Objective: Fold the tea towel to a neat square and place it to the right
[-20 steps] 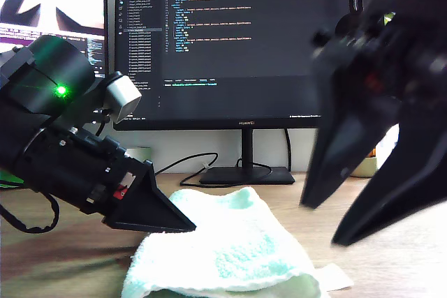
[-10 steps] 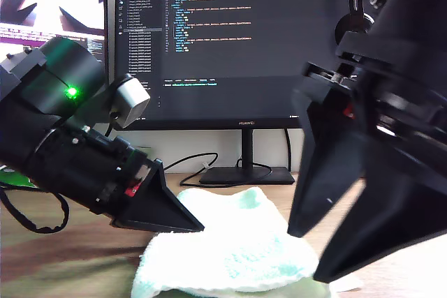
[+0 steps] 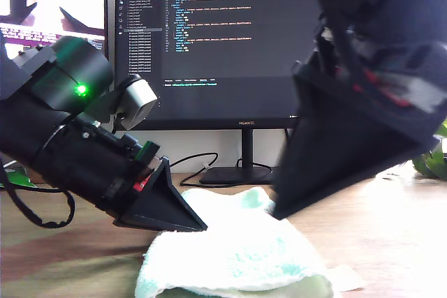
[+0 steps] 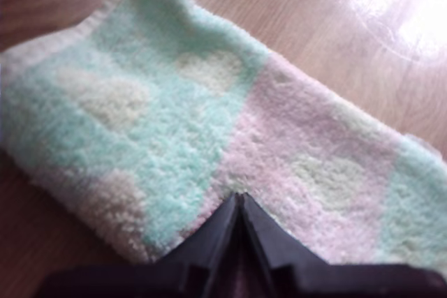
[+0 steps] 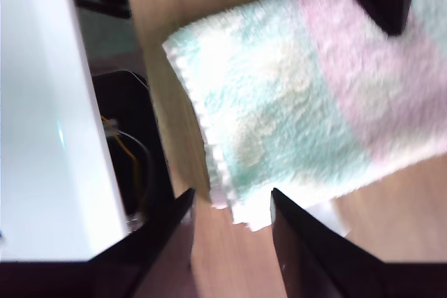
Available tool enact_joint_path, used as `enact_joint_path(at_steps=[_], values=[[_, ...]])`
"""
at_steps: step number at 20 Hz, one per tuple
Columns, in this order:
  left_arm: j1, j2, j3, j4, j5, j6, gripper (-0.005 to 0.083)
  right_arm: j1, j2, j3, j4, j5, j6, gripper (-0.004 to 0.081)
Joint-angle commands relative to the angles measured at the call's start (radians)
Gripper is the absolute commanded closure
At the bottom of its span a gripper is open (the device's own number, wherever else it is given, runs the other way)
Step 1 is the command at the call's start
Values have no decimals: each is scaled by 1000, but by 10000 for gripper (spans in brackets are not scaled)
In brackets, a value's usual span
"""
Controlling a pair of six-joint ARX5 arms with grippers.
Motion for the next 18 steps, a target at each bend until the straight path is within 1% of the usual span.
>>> enact_joint_path(at_steps=[1, 2, 3, 4, 5, 6, 9, 10, 11, 12, 13, 15, 17, 18], values=[[-6, 55, -17, -43, -25, -16, 793, 4, 1, -7, 10, -14, 185, 470], [-8, 55, -16, -49, -25, -16, 793, 4, 1, -2, 10, -19, 274, 470], [-8, 55, -16, -51, -25, -16, 793, 5, 2, 5, 14, -27, 331, 469], [-8, 55, -16, -51, -25, -15, 793, 5, 2, 9, 22, -31, 424, 469], [-8, 55, -16, -51, -25, -15, 793, 5, 2, 9, 27, -27, 412, 469], [-8, 55, -16, -52, -25, -15, 793, 4, 2, 9, 15, -3, 365, 469], [-7, 55, -16, -52, -25, -13, 793, 5, 2, 9, -63, 50, -47, 470], [-7, 55, -16, -51, -25, -13, 793, 5, 2, 9, -97, 44, -190, 470], [-7, 55, -15, -50, -25, -13, 793, 9, 3, 9, -129, 44, -360, 470], [-7, 55, -15, -50, -25, -13, 793, 9, 3, 9, -141, 44, -468, 470], [-7, 55, -15, -50, -25, -12, 793, 8, 3, 9, -135, 43, -536, 470], [-7, 55, -15, -50, -25, -6, 793, 9, 3, 9, -109, 46, -714, 457], [-7, 55, -15, -50, -25, -3, 793, 9, 4, 9, -62, 42, -842, 341], [-7, 55, -15, -50, -25, -3, 793, 8, 5, 9, -48, 43, -887, 331]])
